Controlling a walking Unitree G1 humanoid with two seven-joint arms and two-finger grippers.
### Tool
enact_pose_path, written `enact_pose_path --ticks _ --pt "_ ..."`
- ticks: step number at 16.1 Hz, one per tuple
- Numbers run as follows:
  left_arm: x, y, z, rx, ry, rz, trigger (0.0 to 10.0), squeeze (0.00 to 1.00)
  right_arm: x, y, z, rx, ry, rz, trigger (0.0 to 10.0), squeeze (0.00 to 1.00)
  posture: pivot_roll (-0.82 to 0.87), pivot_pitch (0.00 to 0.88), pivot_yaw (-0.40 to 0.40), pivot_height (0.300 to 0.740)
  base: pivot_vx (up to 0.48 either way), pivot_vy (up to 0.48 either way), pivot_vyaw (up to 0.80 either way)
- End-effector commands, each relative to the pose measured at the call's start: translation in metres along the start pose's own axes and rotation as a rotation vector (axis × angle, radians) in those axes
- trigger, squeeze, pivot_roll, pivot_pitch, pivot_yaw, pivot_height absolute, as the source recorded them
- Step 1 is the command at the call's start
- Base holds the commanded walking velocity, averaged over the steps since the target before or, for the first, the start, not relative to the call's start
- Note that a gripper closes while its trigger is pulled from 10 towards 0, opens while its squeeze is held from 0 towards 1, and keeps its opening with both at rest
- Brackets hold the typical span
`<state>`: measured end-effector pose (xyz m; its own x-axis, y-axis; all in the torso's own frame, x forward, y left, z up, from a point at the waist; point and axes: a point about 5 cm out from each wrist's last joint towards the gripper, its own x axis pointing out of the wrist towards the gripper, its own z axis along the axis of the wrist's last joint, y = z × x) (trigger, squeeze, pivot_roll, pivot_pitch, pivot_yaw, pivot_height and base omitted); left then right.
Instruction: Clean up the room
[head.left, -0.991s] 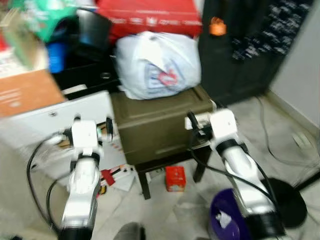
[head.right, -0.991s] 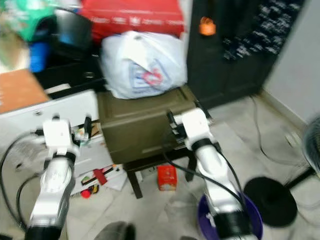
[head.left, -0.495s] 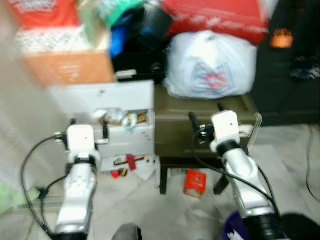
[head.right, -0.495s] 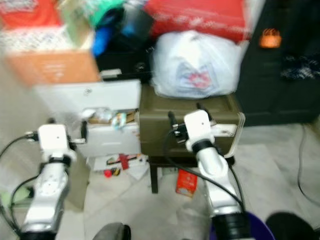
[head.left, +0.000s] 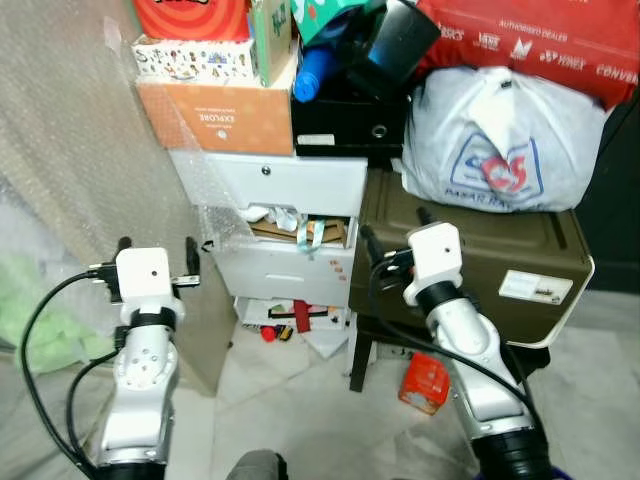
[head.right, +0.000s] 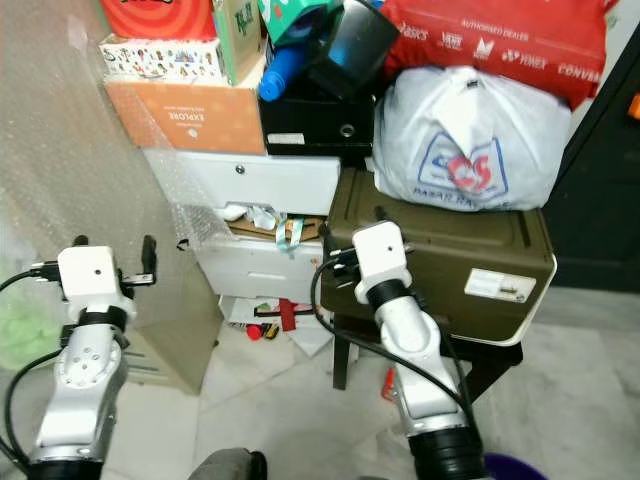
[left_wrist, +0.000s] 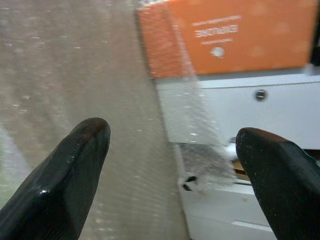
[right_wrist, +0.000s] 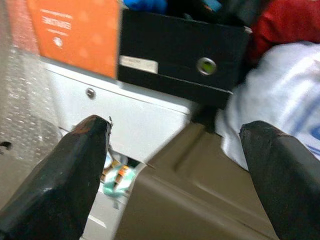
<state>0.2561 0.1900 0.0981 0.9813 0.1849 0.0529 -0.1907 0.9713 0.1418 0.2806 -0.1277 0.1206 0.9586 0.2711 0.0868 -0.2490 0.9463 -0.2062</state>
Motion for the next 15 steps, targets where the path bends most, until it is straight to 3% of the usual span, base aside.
enact_pose_path --ticks 1,4,9,12,15 --pt "0.0 -0.005 0.002 -0.002 -0.002 -0.018 10.0 0.0 0.001 -0.005 0.002 0.001 0.0 -0.012 10.0 0.0 -0.05 0.0 0.021 0.74 0.0 0.0 0.0" --pt "0.0 -0.008 0.003 -0.004 -0.003 -0.011 10.0 0.0 0.002 -0.006 0.001 0.002 0.009 -0.01 10.0 0.0 -0.04 0.0 -0.001 0.74 0.0 0.0 0.0" --pt "-0.01 0.001 0.001 -0.012 0.001 0.06 10.0 0.0 0.011 0.002 0.003 0.001 0.01 0.068 10.0 0.0 0.01 0.0 -0.072 0.74 0.0 0.0 0.0" --pt "-0.014 0.0 0.0 -0.013 0.009 0.063 10.0 0.0 0.014 0.003 0.004 -0.001 0.008 0.076 10.0 0.0 0.0 0.0 -0.07 0.74 0.0 0.0 0.0" --pt "-0.006 -0.005 0.003 -0.014 0.0 0.023 10.0 0.0 0.005 -0.001 -0.003 0.023 0.044 0.014 10.0 0.0 -0.03 0.0 -0.032 0.74 0.0 0.0 0.0"
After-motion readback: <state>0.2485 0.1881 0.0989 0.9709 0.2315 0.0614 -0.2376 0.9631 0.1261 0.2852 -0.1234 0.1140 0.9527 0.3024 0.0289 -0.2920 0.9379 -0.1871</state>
